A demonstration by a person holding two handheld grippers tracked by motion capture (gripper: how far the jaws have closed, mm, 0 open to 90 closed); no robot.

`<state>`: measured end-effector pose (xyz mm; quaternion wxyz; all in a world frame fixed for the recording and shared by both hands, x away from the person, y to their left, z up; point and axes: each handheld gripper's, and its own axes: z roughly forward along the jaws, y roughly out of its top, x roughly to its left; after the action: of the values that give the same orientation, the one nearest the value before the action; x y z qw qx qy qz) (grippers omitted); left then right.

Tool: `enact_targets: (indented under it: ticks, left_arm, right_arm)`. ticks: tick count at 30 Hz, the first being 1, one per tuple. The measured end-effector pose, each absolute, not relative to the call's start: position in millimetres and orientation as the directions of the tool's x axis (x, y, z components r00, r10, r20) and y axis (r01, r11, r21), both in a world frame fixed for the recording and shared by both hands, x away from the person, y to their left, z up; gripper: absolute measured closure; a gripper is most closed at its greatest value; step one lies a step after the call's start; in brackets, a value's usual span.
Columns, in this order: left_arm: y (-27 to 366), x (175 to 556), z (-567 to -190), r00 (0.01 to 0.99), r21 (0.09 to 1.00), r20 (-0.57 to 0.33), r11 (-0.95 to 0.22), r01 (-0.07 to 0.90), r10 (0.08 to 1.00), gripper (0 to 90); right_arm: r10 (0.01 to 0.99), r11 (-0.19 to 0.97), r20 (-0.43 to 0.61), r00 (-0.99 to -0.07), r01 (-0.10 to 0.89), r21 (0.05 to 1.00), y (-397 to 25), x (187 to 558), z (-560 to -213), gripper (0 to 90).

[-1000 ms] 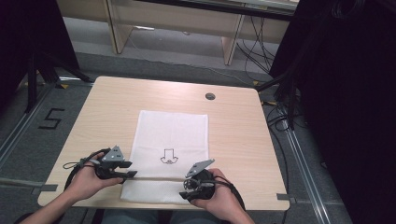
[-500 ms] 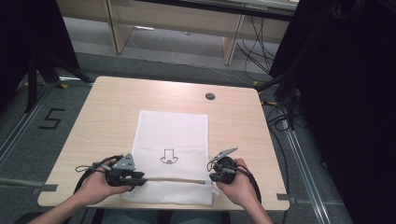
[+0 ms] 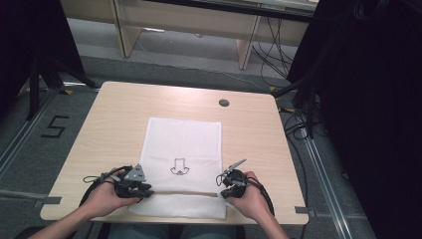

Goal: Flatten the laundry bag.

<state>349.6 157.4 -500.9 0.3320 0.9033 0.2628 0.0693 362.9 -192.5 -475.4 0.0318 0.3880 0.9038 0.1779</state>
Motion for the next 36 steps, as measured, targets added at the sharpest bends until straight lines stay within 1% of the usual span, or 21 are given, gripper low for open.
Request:
enact_targets:
  ticks: [3,4,5,10,11,13,18,19,20,21,22,23,24,25,28,29,31,32,33,35,36]
  left_arm:
    - [160,351,-501,0.836,0.624,-0.066,-0.631,0.461,0.545,72.5]
    - [162,352,-500,0.842,0.613,-0.054,-0.648,0.452,0.536,72.5]
    - [162,352,-501,0.825,0.618,-0.070,-0.625,0.477,0.560,72.5]
    - [163,352,-501,0.827,0.610,-0.060,-0.636,0.473,0.558,72.4]
    - [163,352,-500,0.828,0.610,-0.059,-0.636,0.473,0.558,72.3]
    - [163,351,-500,0.831,0.610,-0.059,-0.639,0.469,0.554,72.2]
    - [163,352,-497,0.828,0.640,-0.058,-0.616,0.459,0.557,69.7]
    - [163,352,-497,0.825,0.645,-0.065,-0.607,0.464,0.561,68.3]
    - [163,353,-495,0.816,0.658,-0.058,-0.593,0.464,0.574,65.5]
    - [163,353,-494,0.819,0.671,-0.064,-0.583,0.458,0.570,65.5]
    - [164,354,-493,0.825,0.678,-0.061,-0.583,0.447,0.562,61.2]
    - [164,354,-493,0.815,0.692,-0.069,-0.561,0.455,0.576,61.2]
    - [164,356,-491,0.825,0.697,-0.067,-0.565,0.442,0.561,56.5]
    - [164,356,-492,0.812,0.709,-0.095,-0.534,0.461,0.576,56.5]
    - [164,357,-491,0.811,0.721,-0.069,-0.532,0.443,0.581,47.5]
    - [164,356,-492,0.804,0.723,-0.077,-0.522,0.453,0.590,45.6]
    - [163,356,-493,0.795,0.738,-0.099,-0.492,0.462,0.598,42.9]
    - [164,357,-492,0.799,0.736,-0.088,-0.501,0.455,0.595,42.8]
    - [165,357,-492,0.795,0.732,-0.105,-0.494,0.468,0.598,42.8]
    - [165,356,-492,0.793,0.736,-0.107,-0.488,0.469,0.600,43.2]
    - [164,356,-492,0.792,0.739,-0.104,-0.487,0.466,0.602,43.8]
  right_arm:
    - [0.699,0.650,0.072,-0.711,0.674,0.351,-190,363,-476,90.0]
    - [0.700,0.650,0.072,-0.710,0.676,0.346,-188,362,-477,90.0]
    - [0.707,0.646,0.076,-0.704,0.685,0.337,-186,361,-476,90.0]
    - [0.690,0.664,0.061,-0.721,0.665,0.342,-182,359,-477,90.0]
    - [0.674,0.680,0.053,-0.737,0.647,0.345,-183,361,-477,90.0]
    - [0.696,0.656,0.071,-0.714,0.674,0.339,-183,359,-477,90.0]
    - [0.698,0.641,0.092,-0.710,0.678,0.360,-187,360,-477,88.6]
    - [0.718,0.619,0.102,-0.689,0.699,0.357,-188,358,-475,86.8]
    - [0.728,0.604,0.086,-0.680,0.696,0.389,-192,358,-472,84.1]
    - [0.728,0.604,0.086,-0.680,0.696,0.389,-192,358,-472,84.1]
    - [0.743,0.578,0.088,-0.664,0.702,0.416,-197,358,-469,81.5]
    - [0.743,0.578,0.088,-0.664,0.702,0.416,-197,358,-469,81.5]
    - [0.762,0.548,0.090,-0.641,0.713,0.438,-203,359,-467,77.4]
    - [0.762,0.548,0.090,-0.641,0.713,0.438,-203,359,-467,77.4]
    - [0.775,0.519,0.097,-0.624,0.717,0.464,-209,362,-468,74.0]
    - [0.796,0.496,0.104,-0.597,0.740,0.454,-210,361,-467,72.3]
    - [0.804,0.475,0.097,-0.586,0.732,0.488,-214,363,-465,69.4]
    - [0.805,0.471,0.101,-0.584,0.734,0.488,-214,363,-465,69.1]
    - [0.802,0.474,0.097,-0.589,0.727,0.496,-215,364,-465,68.9]
    - [0.796,0.481,0.088,-0.599,0.714,0.509,-215,364,-466,68.9]
    - [0.806,0.466,0.100,-0.584,0.729,0.501,-214,362,-465,69.3]
